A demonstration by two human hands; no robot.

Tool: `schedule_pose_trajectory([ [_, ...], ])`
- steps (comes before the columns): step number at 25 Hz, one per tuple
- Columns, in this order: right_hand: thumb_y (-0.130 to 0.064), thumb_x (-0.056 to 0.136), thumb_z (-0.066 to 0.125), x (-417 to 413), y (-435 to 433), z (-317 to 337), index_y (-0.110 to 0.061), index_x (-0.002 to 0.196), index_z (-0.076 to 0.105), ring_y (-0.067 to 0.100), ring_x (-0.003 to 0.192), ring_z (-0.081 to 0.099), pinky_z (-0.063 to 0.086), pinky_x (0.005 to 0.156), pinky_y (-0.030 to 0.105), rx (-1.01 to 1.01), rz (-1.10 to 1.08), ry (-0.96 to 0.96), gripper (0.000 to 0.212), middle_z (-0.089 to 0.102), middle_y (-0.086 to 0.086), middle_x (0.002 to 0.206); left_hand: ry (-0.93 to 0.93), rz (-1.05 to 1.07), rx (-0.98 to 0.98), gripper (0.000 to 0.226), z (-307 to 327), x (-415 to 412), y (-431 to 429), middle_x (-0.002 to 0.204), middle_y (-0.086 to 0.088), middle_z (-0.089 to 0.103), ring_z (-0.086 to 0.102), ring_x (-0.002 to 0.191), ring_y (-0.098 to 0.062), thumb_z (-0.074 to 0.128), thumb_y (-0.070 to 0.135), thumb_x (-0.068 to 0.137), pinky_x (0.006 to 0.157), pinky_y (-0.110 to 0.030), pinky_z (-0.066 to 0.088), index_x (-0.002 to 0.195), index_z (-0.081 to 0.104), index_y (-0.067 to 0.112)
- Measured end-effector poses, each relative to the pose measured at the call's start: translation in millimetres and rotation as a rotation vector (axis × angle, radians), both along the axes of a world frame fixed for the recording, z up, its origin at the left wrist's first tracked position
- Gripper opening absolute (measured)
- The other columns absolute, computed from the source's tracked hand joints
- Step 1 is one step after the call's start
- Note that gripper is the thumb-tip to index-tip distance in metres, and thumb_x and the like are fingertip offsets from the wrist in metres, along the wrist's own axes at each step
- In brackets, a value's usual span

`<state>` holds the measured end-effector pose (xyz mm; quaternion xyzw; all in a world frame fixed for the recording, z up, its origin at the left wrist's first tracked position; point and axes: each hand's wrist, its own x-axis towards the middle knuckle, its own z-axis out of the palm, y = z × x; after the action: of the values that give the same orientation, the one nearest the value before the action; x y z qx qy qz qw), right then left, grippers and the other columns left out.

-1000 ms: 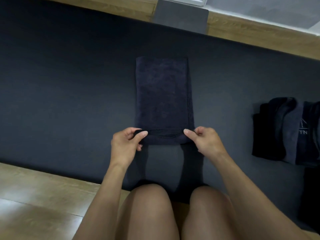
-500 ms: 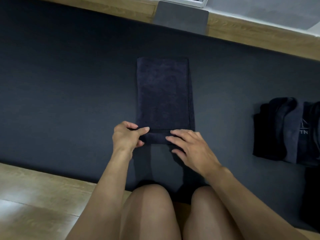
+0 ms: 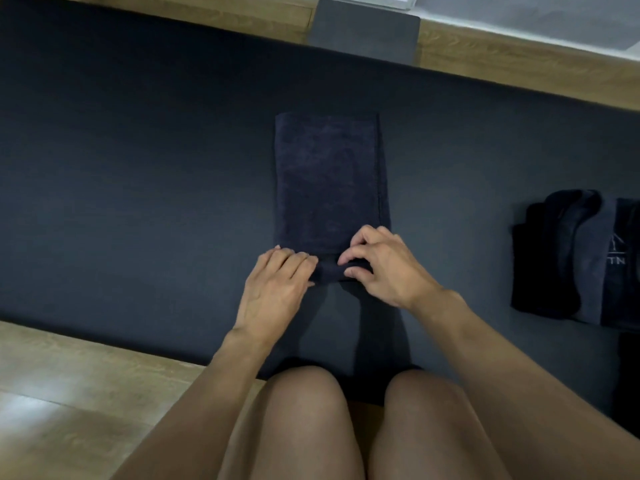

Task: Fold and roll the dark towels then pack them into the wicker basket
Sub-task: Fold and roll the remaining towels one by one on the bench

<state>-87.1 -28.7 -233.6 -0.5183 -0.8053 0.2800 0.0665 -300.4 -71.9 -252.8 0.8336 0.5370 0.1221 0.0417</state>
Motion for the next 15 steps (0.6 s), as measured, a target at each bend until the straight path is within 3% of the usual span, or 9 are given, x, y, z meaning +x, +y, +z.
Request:
schedule_pose_trajectory([
  [2, -0.027, 0.084, 0.071, 2, -18, -3, -0.022, 0.108, 0.072, 0.019, 0.09, 0.049, 0.037, 0.08, 0.031, 0.177, 0.042, -0.08, 0.025, 0.055, -0.004, 0.1, -0.051, -0.023, -0.027, 0.03, 1, -4, 13, 0.091, -0.003, 0.072, 0.064, 0.086, -0.027, 0.082, 0.013, 0.075, 0.087, -0.034, 0.041, 0.104, 0.072, 0.01],
  [4, -0.038, 0.08, 0.07, 8, -31, -6, -0.02, 0.115, 0.069, 0.021, 0.092, 0.052, 0.031, 0.076, 0.031, 0.222, 0.034, -0.131, 0.039, 0.06, -0.003, 0.104, -0.16, 0.012, -0.194, 0.023, 13, -4, 33, 0.086, -0.003, 0.072, 0.063, 0.084, -0.029, 0.073, 0.021, 0.08, 0.082, -0.031, 0.033, 0.101, 0.074, 0.014],
  [8, -0.054, 0.088, 0.051, 18, -3, -5, -0.023, 0.113, 0.071, 0.023, 0.098, 0.056, 0.032, 0.079, 0.033, 0.053, -0.13, -0.02, 0.045, 0.065, -0.005, 0.106, -0.221, 0.223, -0.63, 0.024, 26, -9, 71, 0.106, 0.003, 0.066, 0.052, 0.109, -0.02, 0.062, 0.036, 0.094, 0.1, -0.033, 0.028, 0.113, 0.072, 0.025],
  [10, -0.048, 0.094, 0.054, 18, 19, -3, -0.02, 0.116, 0.07, 0.02, 0.107, 0.052, 0.032, 0.088, 0.033, -0.117, -0.159, 0.0, 0.039, 0.055, -0.006, 0.105, -0.084, 0.202, -0.491, 0.022, 27, 1, 74, 0.113, 0.0, 0.06, 0.046, 0.112, -0.024, 0.064, 0.026, 0.094, 0.097, -0.033, 0.025, 0.114, 0.072, 0.021],
  [12, -0.042, 0.096, 0.056, 17, 33, -3, -0.02, 0.117, 0.067, 0.019, 0.111, 0.051, 0.032, 0.096, 0.034, -0.216, -0.17, -0.027, 0.032, 0.05, -0.009, 0.102, -0.009, 0.107, -0.194, 0.026, 27, 12, 64, 0.101, -0.003, 0.061, 0.052, 0.098, -0.029, 0.071, 0.009, 0.084, 0.09, -0.034, 0.027, 0.109, 0.072, 0.015],
  [15, -0.036, 0.089, 0.067, 13, 39, 0, -0.032, 0.099, 0.061, 0.014, 0.099, 0.053, 0.039, 0.095, 0.038, -0.199, -0.331, 0.084, 0.012, 0.055, -0.013, 0.093, 0.016, 0.014, -0.017, 0.031, 16, 14, 46, 0.094, -0.003, 0.067, 0.059, 0.08, -0.028, 0.076, 0.0, 0.076, 0.08, -0.035, 0.034, 0.104, 0.071, 0.013],
])
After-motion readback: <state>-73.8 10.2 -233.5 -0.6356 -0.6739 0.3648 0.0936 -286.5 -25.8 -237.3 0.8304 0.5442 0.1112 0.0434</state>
